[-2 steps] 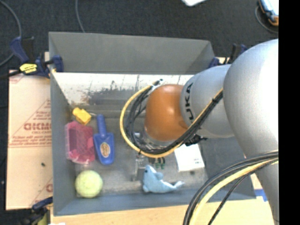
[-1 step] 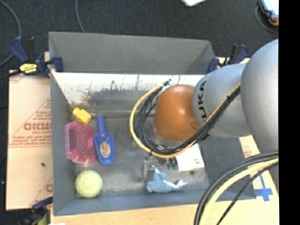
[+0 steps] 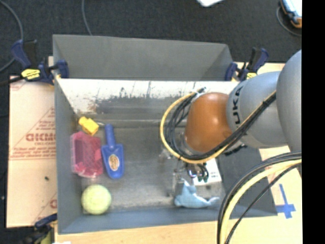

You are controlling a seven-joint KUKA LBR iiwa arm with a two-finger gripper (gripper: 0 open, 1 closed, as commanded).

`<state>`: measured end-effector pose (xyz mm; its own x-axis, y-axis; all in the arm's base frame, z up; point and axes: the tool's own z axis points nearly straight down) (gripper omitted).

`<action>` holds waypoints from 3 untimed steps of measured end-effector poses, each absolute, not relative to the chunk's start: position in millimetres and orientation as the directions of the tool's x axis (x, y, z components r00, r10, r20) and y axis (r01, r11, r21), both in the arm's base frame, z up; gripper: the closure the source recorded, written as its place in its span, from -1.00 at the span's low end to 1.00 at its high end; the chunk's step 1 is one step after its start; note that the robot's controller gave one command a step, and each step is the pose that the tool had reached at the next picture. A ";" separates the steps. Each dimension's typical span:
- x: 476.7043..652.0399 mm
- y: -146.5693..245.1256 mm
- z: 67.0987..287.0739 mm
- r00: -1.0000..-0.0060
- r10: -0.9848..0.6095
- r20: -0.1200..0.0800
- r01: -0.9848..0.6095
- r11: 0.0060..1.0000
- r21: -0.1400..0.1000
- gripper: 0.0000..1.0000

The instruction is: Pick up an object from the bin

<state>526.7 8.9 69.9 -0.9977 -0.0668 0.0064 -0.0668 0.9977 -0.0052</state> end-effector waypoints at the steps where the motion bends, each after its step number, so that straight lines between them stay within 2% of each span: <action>1: 481.5 4.3 71.1 -0.988 -0.153 -0.013 -0.153 0.988 -0.002 -1.00; 2: 506.9 -2.9 144.9 -0.996 -0.093 -0.005 -0.093 0.996 -0.007 -1.00; 3: 493.6 -66.1 68.8 -0.983 -0.182 -0.014 -0.182 0.983 -0.003 -1.00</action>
Offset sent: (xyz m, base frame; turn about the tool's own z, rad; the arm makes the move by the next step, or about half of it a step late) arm -0.0234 -0.0106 0.0709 -0.0263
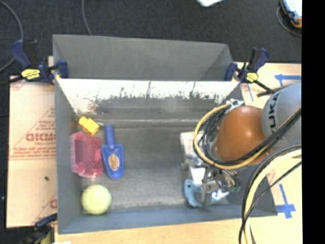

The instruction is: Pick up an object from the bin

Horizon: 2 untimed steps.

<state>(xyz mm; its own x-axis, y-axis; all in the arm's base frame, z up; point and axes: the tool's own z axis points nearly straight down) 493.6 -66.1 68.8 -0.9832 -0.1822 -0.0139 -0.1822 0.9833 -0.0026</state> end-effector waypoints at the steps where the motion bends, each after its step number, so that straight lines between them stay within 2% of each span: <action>1: 506.2 -88.3 75.4 -0.961 -0.276 -0.008 -0.276 0.961 -0.009 -1.00; 2: 504.1 -116.5 72.3 -0.999 -0.029 -0.015 -0.029 1.000 0.004 -1.00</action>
Offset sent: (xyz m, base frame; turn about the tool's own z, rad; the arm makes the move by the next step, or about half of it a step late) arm 0.0081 -0.0584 0.0012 0.1983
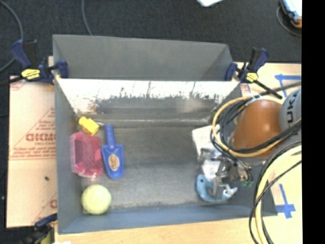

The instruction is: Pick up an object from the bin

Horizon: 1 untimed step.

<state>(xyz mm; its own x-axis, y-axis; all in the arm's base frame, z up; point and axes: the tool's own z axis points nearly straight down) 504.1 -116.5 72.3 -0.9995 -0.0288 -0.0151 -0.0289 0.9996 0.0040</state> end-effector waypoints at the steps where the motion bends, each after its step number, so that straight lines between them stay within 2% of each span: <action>1: 504.7 -98.8 72.7 -0.999 -0.050 -0.011 -0.050 0.999 -0.007 1.00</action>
Offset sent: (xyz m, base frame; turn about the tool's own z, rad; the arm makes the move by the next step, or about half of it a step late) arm 0.0000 0.0000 0.0000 0.0000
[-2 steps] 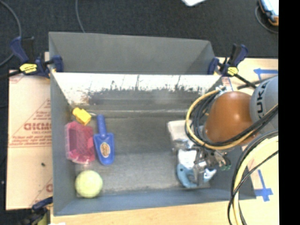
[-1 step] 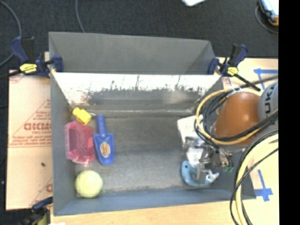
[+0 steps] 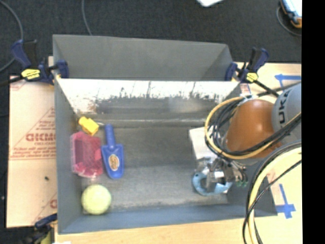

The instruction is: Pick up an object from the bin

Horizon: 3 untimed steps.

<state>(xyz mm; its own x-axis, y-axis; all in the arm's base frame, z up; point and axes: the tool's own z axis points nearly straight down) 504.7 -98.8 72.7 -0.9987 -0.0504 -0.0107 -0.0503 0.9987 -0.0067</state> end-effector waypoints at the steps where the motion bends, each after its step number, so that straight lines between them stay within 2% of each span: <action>1: 504.7 -98.8 72.7 -0.999 -0.050 -0.011 -0.049 0.999 -0.007 1.00; 3: 507.1 -113.2 72.6 -0.999 -0.046 -0.019 -0.046 0.999 -0.004 1.00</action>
Offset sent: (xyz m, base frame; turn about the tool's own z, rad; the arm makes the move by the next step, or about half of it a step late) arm -0.0003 -0.0041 -0.0027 -0.0468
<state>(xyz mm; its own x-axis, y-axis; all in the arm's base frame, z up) 507.1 -113.2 72.6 -0.9988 -0.0463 -0.0187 -0.0463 0.9989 -0.0042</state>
